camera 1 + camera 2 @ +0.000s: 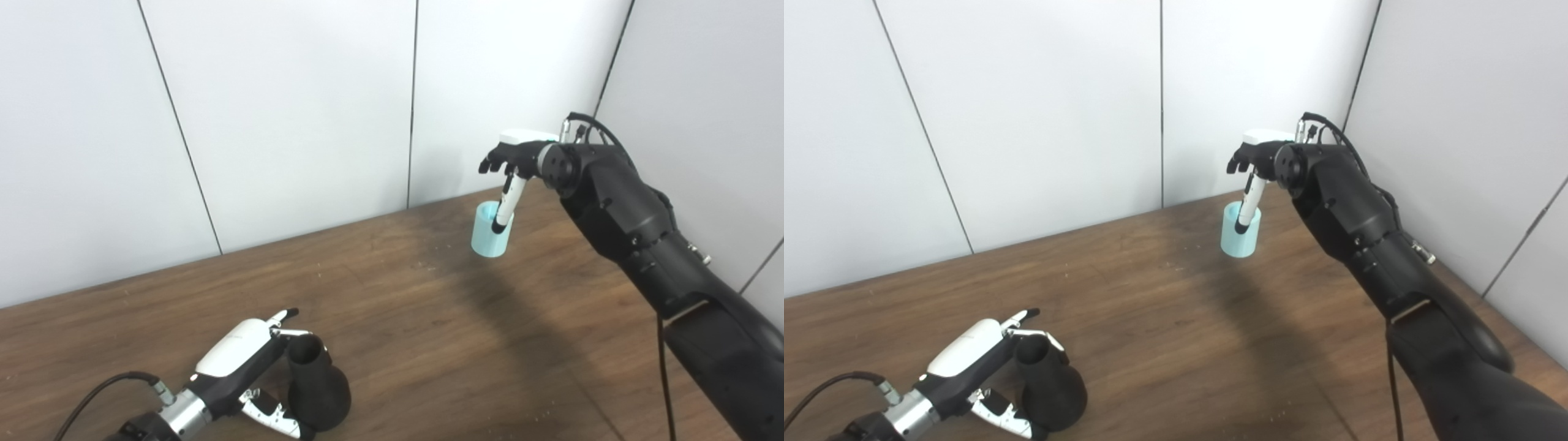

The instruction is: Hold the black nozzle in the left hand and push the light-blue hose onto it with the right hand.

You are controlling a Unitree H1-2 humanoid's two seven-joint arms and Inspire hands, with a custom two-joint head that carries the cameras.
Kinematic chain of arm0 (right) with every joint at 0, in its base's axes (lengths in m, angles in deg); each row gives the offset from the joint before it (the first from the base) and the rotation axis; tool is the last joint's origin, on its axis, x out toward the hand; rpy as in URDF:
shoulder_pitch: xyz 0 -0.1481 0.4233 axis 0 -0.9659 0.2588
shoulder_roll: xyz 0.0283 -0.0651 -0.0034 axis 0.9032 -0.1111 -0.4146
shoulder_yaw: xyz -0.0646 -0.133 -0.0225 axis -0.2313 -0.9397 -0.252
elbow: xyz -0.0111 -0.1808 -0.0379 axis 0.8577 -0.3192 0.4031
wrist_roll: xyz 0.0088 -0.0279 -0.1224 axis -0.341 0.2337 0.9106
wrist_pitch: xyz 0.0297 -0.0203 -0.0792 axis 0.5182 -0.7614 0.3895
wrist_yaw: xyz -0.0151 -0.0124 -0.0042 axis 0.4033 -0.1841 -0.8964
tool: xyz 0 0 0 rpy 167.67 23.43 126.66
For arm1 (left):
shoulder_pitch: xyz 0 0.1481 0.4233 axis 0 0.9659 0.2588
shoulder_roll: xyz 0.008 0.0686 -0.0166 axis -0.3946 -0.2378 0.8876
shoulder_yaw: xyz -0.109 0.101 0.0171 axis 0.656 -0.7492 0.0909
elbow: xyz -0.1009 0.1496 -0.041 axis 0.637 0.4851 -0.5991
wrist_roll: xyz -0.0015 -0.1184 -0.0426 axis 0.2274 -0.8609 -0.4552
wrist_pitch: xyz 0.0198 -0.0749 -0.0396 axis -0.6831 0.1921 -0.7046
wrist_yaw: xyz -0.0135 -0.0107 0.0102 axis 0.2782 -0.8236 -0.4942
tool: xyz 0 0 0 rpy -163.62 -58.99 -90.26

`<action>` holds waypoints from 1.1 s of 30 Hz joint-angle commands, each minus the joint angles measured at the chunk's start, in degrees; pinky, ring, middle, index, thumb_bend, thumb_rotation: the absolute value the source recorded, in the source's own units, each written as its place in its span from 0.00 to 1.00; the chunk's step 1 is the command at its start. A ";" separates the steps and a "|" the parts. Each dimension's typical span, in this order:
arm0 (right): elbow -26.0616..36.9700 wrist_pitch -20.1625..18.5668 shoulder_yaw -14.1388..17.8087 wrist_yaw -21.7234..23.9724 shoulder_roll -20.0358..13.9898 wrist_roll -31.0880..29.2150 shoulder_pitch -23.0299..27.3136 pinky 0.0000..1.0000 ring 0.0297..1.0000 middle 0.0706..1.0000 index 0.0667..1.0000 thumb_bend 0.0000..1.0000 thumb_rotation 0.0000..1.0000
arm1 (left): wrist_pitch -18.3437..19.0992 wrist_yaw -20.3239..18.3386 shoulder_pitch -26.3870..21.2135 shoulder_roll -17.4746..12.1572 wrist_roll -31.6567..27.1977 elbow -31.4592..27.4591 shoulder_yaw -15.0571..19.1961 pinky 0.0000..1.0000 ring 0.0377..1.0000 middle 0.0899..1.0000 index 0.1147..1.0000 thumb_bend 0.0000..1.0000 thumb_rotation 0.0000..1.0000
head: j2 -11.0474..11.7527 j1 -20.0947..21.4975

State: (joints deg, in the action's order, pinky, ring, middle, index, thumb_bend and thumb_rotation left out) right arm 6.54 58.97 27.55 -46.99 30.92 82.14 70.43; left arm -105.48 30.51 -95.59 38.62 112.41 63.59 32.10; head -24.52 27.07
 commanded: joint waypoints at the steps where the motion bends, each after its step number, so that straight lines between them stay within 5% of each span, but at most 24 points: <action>1: 0.62 0.73 -0.10 -2.51 -2.66 0.87 3.09 0.73 0.81 0.83 0.81 0.89 0.12 | 3.01 -4.92 3.74 -4.91 5.12 4.55 -1.66 1.00 0.56 0.41 0.42 0.53 0.00 | -0.04 0.06; 33: -4.96 1.66 -1.76 -9.45 -1.21 -6.63 -0.84 0.74 0.82 0.83 0.80 0.90 0.12 | 3.81 -5.64 4.51 -5.86 5.25 3.37 -1.33 1.00 0.56 0.38 0.43 0.53 0.00 | -1.37 -0.70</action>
State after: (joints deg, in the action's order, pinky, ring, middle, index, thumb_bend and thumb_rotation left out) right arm 1.10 60.20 25.16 -54.47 31.10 75.65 67.67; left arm -105.93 30.49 -95.02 37.85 112.20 63.05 32.46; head -25.84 26.37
